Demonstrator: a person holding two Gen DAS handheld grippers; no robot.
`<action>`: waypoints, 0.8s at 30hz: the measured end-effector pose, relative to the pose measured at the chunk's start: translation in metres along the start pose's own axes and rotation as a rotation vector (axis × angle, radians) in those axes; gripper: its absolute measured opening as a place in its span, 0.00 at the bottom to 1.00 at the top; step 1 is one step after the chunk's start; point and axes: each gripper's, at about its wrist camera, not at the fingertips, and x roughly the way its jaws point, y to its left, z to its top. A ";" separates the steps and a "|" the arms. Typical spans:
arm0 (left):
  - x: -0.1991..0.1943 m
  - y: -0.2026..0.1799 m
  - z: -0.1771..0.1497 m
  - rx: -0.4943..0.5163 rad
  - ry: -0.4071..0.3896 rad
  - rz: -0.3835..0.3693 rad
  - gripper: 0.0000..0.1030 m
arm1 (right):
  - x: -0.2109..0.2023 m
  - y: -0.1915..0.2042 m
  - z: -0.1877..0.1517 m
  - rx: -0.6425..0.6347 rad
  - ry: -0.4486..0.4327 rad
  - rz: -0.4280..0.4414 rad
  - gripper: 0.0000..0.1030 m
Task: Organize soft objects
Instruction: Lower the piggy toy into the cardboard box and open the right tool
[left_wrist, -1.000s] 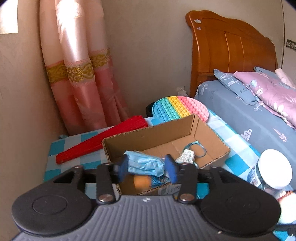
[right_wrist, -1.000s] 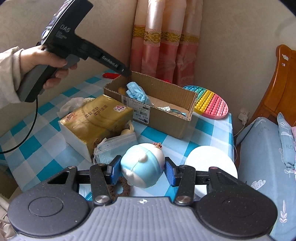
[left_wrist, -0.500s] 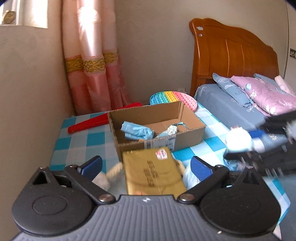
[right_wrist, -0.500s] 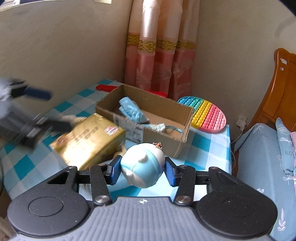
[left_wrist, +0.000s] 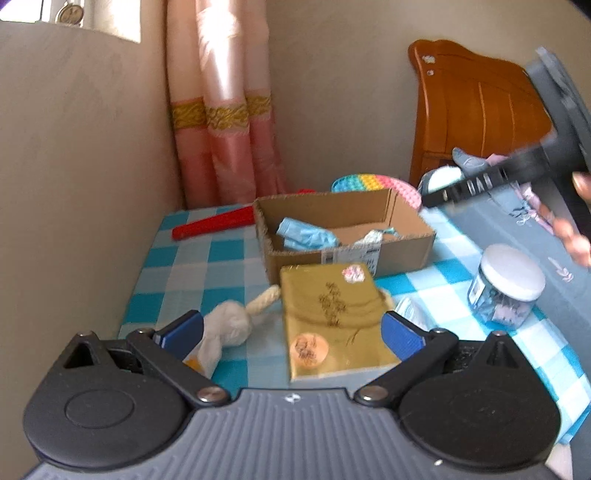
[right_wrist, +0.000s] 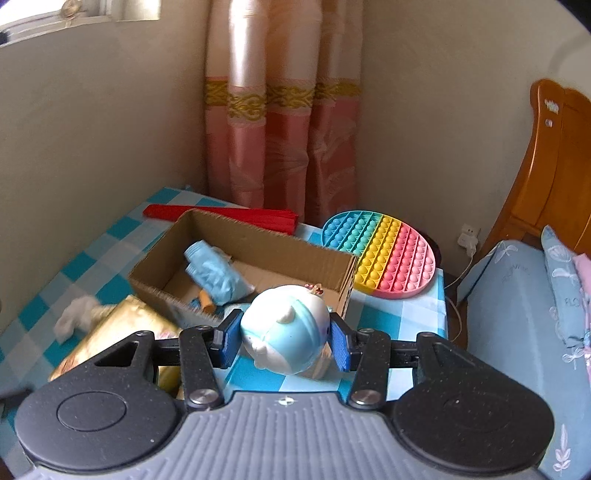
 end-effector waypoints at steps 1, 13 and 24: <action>0.000 0.001 -0.002 -0.002 0.006 0.010 0.99 | 0.006 -0.004 0.005 0.010 0.006 0.000 0.52; 0.000 0.008 -0.020 -0.025 0.047 0.036 0.99 | 0.070 -0.017 0.047 0.073 0.066 -0.031 0.54; 0.000 0.019 -0.024 -0.056 0.057 0.040 0.99 | 0.065 0.000 0.046 0.066 0.033 0.014 1.00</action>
